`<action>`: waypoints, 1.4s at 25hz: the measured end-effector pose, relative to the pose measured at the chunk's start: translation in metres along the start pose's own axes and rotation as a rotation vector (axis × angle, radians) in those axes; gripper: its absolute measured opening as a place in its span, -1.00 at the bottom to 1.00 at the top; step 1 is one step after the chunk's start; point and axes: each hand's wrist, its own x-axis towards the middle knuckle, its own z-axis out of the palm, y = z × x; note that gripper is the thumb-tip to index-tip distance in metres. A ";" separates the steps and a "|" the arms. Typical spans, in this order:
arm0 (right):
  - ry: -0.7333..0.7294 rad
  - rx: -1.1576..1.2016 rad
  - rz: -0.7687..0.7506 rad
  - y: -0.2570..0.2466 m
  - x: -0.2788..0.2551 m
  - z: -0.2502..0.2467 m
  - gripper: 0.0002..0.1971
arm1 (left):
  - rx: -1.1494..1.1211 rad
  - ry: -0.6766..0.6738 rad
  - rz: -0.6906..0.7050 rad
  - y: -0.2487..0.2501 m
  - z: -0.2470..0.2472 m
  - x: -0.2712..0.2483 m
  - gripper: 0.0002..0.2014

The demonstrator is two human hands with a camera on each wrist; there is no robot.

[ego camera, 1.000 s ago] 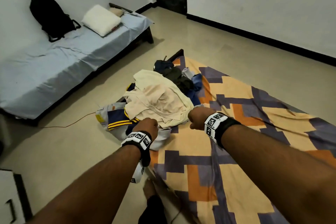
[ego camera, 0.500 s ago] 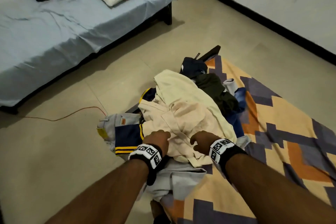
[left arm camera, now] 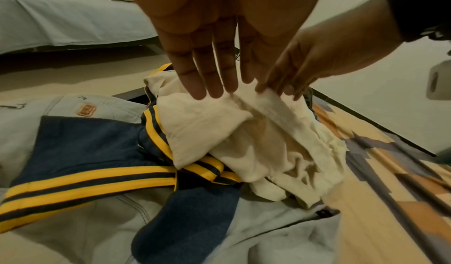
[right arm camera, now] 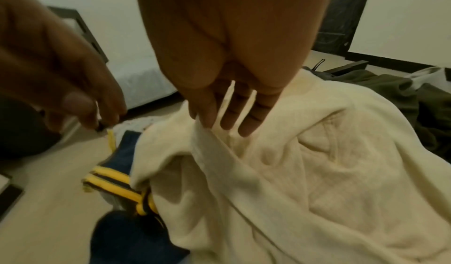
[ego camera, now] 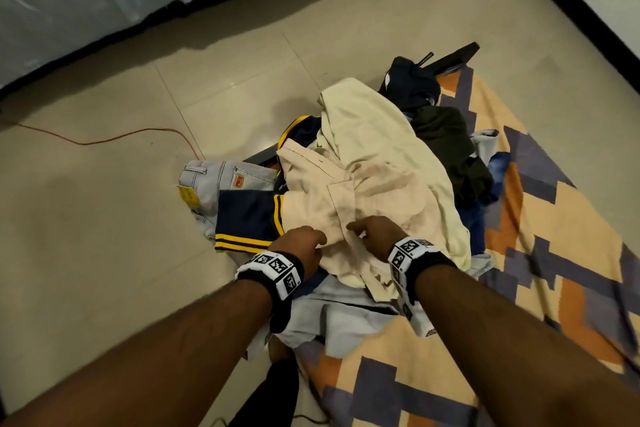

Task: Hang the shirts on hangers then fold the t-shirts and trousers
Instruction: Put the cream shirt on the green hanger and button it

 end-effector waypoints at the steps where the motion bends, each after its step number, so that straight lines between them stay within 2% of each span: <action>1: 0.068 0.099 -0.014 -0.008 -0.013 -0.009 -0.64 | -0.047 0.009 0.009 0.008 0.000 -0.008 -0.68; 3: 0.214 0.243 -0.078 -0.025 -0.044 -0.028 -0.66 | -0.234 0.018 -0.016 0.033 -0.001 -0.030 -0.59; 5: 0.276 0.233 -0.158 -0.045 -0.076 -0.049 -0.64 | -0.527 0.122 -0.085 0.067 -0.002 -0.047 -0.59; 7: 0.312 0.226 -0.225 -0.063 -0.116 -0.074 -0.62 | -0.870 0.233 -0.073 0.105 -0.014 -0.068 -0.66; 9: 0.406 0.209 -0.298 -0.074 -0.160 -0.101 -0.61 | -1.220 0.311 -0.030 0.137 -0.032 -0.091 -0.59; 11: 0.571 0.073 -0.390 -0.079 -0.215 -0.127 -0.65 | -1.260 0.425 -0.033 0.168 -0.052 -0.124 -0.74; 12: 0.639 -0.007 -0.412 -0.081 -0.246 -0.143 -0.67 | -1.233 0.445 0.020 0.185 -0.060 -0.145 -0.83; 15: 0.752 -0.213 -0.382 -0.083 -0.347 -0.186 -0.74 | -1.259 0.430 0.185 0.241 -0.084 -0.222 -0.81; 17: 0.870 -0.318 -0.430 -0.075 -0.421 -0.202 -0.83 | -1.329 0.372 0.337 0.278 -0.089 -0.281 -0.88; 18: 0.927 -0.356 -0.427 -0.071 -0.458 -0.206 -0.86 | -1.258 0.384 0.447 0.294 -0.091 -0.305 -0.85; 20: 0.992 -0.297 -0.328 -0.061 -0.526 -0.204 -0.86 | -0.799 0.489 0.617 0.324 -0.094 -0.350 -0.51; 22: 1.073 -0.143 -0.216 -0.052 -0.582 -0.200 -0.83 | -0.289 0.701 0.642 0.346 -0.102 -0.381 -0.31; 23: 1.146 -0.087 -0.182 -0.045 -0.611 -0.196 -0.81 | -0.178 0.782 0.648 0.358 -0.105 -0.394 -0.28; 25: 1.277 -0.046 -0.120 -0.029 -0.668 -0.183 -0.81 | -0.158 0.842 0.676 0.378 -0.101 -0.409 -0.24; 26: 1.328 -0.059 -0.072 -0.021 -0.690 -0.175 -0.81 | -0.143 0.831 0.679 0.386 -0.094 -0.412 -0.24; 28: 1.387 -0.147 0.115 -0.004 -0.735 -0.153 -0.81 | -0.114 0.781 0.753 0.410 -0.070 -0.416 -0.31; 30: 1.362 -0.201 0.206 0.000 -0.748 -0.146 -0.79 | -0.169 0.826 0.770 0.412 -0.057 -0.406 -0.47; 32: 1.303 -0.196 0.352 0.013 -0.784 -0.121 -0.77 | -0.217 0.833 0.836 0.430 -0.040 -0.405 -0.65; 33: 1.276 -0.184 0.428 0.021 -0.802 -0.110 -0.76 | -0.223 0.819 0.871 0.439 -0.036 -0.404 -0.69; 35: 1.194 -0.158 0.583 0.034 -0.838 -0.079 -0.73 | -0.220 0.700 0.951 0.456 -0.028 -0.401 -0.67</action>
